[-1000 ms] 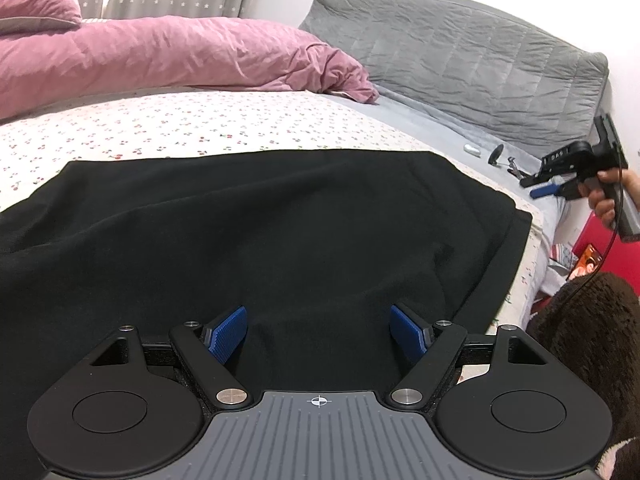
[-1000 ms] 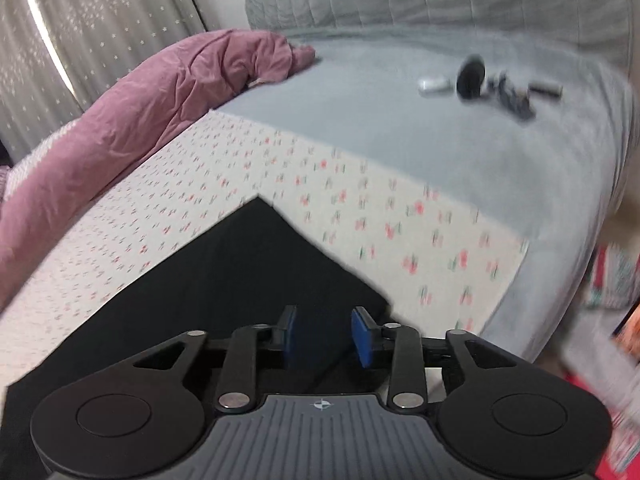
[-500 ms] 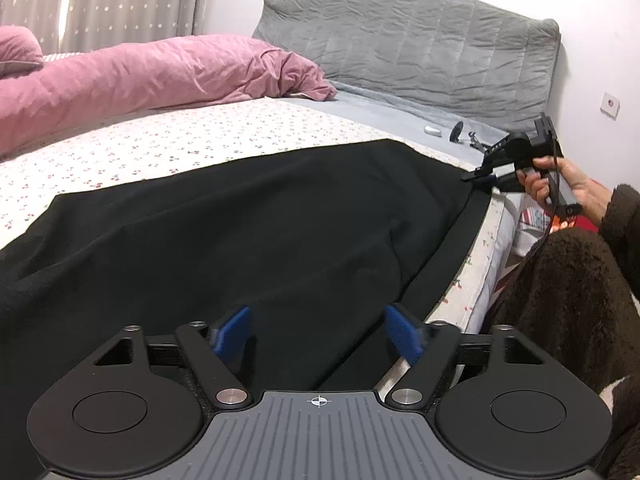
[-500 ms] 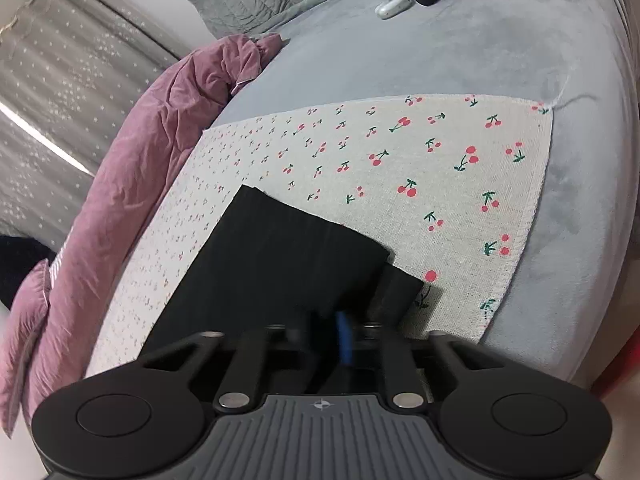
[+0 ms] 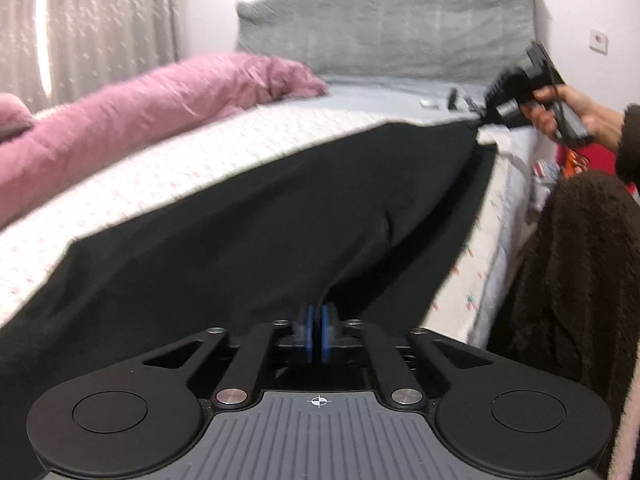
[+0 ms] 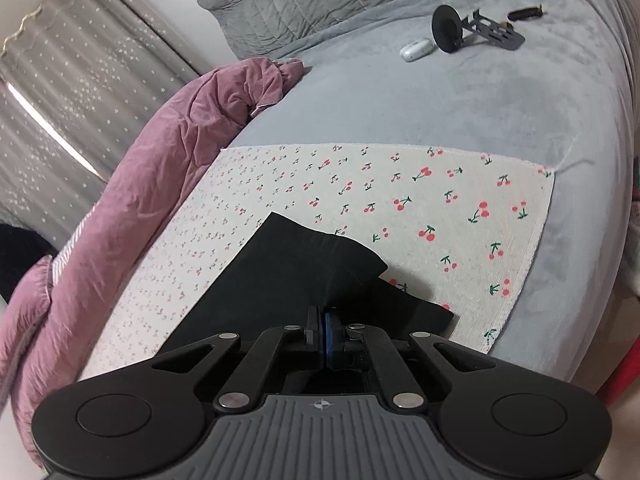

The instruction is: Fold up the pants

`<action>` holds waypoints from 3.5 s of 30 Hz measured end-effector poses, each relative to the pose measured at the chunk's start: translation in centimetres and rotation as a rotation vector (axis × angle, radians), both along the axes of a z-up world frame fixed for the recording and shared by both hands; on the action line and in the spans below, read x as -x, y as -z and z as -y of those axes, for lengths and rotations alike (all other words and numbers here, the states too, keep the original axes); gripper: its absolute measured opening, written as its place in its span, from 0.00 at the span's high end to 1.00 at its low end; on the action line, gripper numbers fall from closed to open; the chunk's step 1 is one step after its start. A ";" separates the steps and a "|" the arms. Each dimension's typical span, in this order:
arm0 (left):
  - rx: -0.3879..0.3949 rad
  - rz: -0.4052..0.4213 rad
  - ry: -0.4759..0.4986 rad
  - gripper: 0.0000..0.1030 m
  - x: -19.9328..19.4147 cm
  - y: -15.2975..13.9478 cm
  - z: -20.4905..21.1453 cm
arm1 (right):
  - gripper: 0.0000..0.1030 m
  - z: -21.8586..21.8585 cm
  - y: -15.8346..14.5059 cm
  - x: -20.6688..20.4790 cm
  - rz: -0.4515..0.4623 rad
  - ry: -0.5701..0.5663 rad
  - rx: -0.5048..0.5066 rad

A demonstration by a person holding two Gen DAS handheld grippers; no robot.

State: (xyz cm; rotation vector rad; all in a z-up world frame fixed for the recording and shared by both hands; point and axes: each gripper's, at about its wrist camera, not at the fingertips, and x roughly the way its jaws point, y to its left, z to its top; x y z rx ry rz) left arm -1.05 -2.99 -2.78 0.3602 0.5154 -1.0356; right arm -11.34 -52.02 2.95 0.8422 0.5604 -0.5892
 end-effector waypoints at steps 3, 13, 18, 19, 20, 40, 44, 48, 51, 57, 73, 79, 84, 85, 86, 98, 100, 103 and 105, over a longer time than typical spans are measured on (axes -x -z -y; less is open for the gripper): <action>0.027 0.001 0.021 1.00 0.3 -1.2 -0.6 | 0.98 -0.7 -0.3 0.0 -0.037 -0.017 0.059; -0.065 -0.035 0.115 1.00 1.5 -0.6 -0.5 | 0.98 -2.9 0.5 1.3 -0.151 -0.051 0.201; -0.051 -0.070 0.134 1.00 1.5 -0.5 -1.0 | 0.98 -4.0 0.5 2.0 -0.193 -0.040 0.265; -0.058 -0.079 0.135 1.00 1.5 -0.4 -1.0 | 0.98 -4.0 0.8 1.9 -0.225 -0.039 0.281; -0.067 -0.093 0.135 0.99 1.3 -0.2 -1.0 | 0.98 -3.9 1.1 1.7 -0.249 -0.037 0.295; -0.036 -0.188 -0.398 0.41 -15.9 -3.2 -5.4 | 0.54 -0.9 -0.4 -5.7 -0.215 -0.144 0.374; -0.057 -0.245 -0.484 0.46 -21.1 -1.6 -4.9 | 0.54 0.6 1.0 -8.5 -0.238 -0.156 0.348; -0.048 -0.311 -0.516 0.47 -24.6 -0.1 -4.2 | 0.54 2.7 2.3 -10.7 -0.235 -0.133 0.319; -0.004 -0.366 -0.518 0.56 -26.6 0.7 -4.1 | 0.54 4.1 3.1 -11.9 -0.195 -0.120 0.272; 0.082 -0.403 -0.498 0.96 -26.8 1.1 -3.6 | 0.95 4.6 4.2 -12.9 -0.104 -0.149 0.238; 0.169 -0.251 -0.600 0.89 -24.7 2.3 -3.8 | 0.93 3.9 4.5 -14.8 -0.145 -0.093 0.401; 0.120 -0.042 -0.587 0.59 -20.3 -1.5 -2.4 | 0.55 -0.4 0.9 -13.6 -0.135 -0.179 0.518; 0.139 -0.077 -0.412 0.45 -16.5 -2.0 0.9 | 0.49 -7.4 0.2 -14.2 -0.090 -0.563 0.535; 0.133 -0.101 -0.381 0.45 -16.0 -1.4 1.6 | 0.48 -8.6 0.6 -14.3 -0.092 -0.640 0.541; 0.122 -0.122 -0.353 0.45 -15.6 -0.7 2.2 | 0.48 -9.7 1.3 -14.4 -0.105 -0.724 0.545; 0.047 -0.139 -0.338 0.38 -13.7 1.4 -1.2 | 0.49 -2.0 2.9 -4.3 -0.153 -0.658 0.511; 0.016 -0.134 -0.329 0.37 -13.0 1.1 -2.0 | 0.49 -0.4 2.8 -2.4 -0.171 -0.591 0.520; -0.063 -0.112 -0.321 0.36 -11.6 0.7 -3.3 | 0.48 0.6 2.4 -0.9 -0.245 -0.488 0.551; -0.100 -0.104 -0.334 0.35 -10.8 0.2 -4.3 | 0.49 0.4 1.6 -1.0 -0.259 -0.469 0.541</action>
